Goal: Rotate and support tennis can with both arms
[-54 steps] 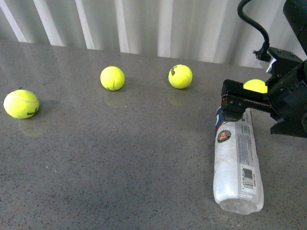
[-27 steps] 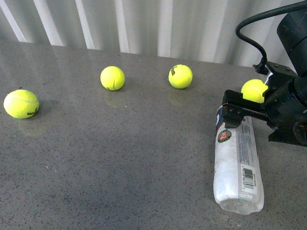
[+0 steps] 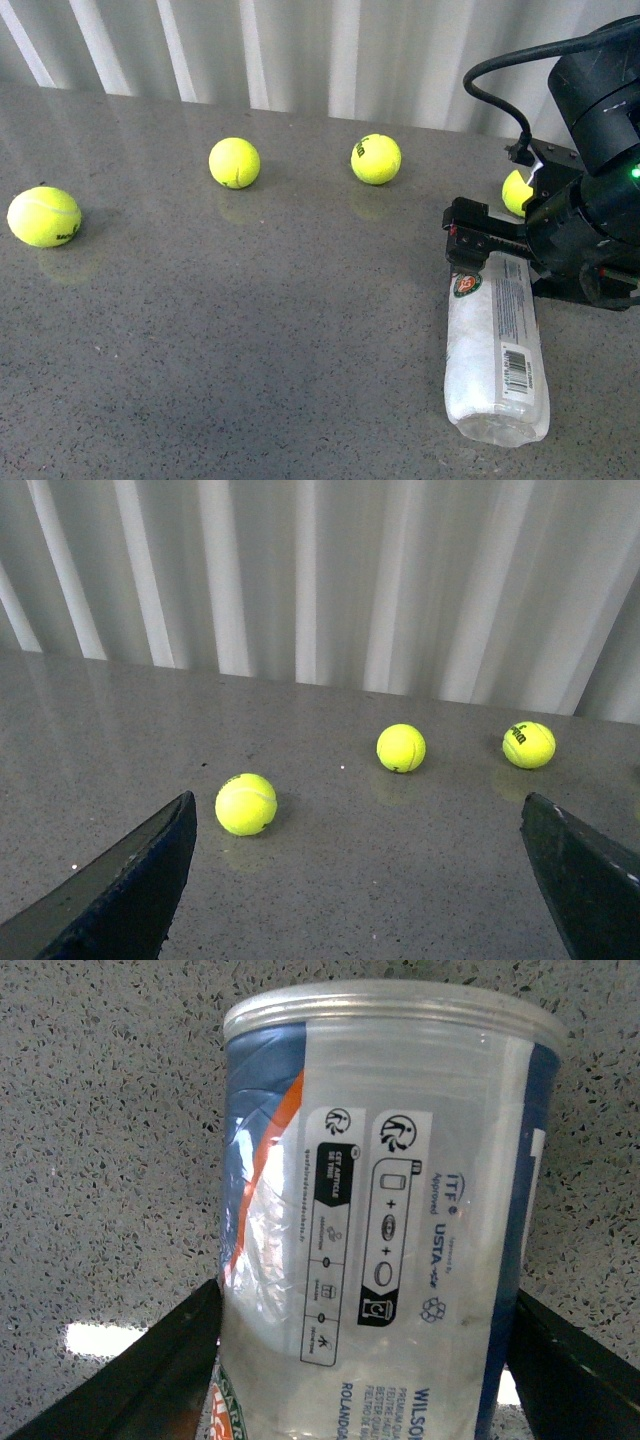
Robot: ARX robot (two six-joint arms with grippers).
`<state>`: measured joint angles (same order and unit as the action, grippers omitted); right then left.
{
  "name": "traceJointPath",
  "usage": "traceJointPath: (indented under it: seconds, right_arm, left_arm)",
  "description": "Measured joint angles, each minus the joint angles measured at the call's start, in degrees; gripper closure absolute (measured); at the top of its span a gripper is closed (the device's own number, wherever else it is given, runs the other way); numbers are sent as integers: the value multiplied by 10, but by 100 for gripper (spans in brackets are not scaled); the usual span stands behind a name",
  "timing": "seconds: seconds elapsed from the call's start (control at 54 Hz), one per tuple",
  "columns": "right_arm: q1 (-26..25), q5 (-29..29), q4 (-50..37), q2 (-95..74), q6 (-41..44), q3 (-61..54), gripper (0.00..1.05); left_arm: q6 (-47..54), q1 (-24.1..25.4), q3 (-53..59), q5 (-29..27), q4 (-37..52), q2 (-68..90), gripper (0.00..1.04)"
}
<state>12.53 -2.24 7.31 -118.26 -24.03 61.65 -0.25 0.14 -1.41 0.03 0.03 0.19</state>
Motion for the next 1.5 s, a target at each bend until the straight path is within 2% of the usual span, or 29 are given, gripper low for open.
traceJointPath:
  seconds: [0.185, 0.574, 0.759, 0.926, 1.074, 1.111, 1.185, 1.204, 1.259, 1.278, 1.37, 1.5]
  right_arm:
    - [0, 2, -1, -3, 5, 4, 55]
    - [12, 7, 7, 28, 23, 4, 87]
    - [23, 22, 7, 73, 42, -1, 95]
    - [35, 82, -32, 124, 103, -23, 99]
    - [51, 146, -130, 191, 226, -62, 99]
    - [59, 156, -183, 215, 304, -82, 99]
    - [70, 146, -278, 237, 431, -122, 99]
    - [73, 139, -316, 238, 496, -140, 99]
    - [78, 112, -379, 233, 607, -178, 99]
    - [80, 101, -396, 226, 672, -193, 99]
    - [86, 70, -440, 189, 833, -231, 99]
    - [103, 58, -471, 129, 901, -230, 99]
  left_arm:
    - [0, 0, 0, 0, 0, 0, 7]
    - [0, 0, 0, 0, 0, 0, 7]
    - [0, 0, 0, 0, 0, 0, 7]
    - [0, 0, 0, 0, 0, 0, 7]
    - [0, 0, 0, 0, 0, 0, 7]
    - [0, 0, 0, 0, 0, 0, 7]
    - [0, 0, 0, 0, 0, 0, 7]
    - [0, 0, 0, 0, 0, 0, 7]
    - [0, 0, 0, 0, 0, 0, 7]
    - [0, 0, 0, 0, 0, 0, 7]
    - [0, 0, 0, 0, 0, 0, 7]
    - [0, 0, 0, 0, 0, 0, 7]
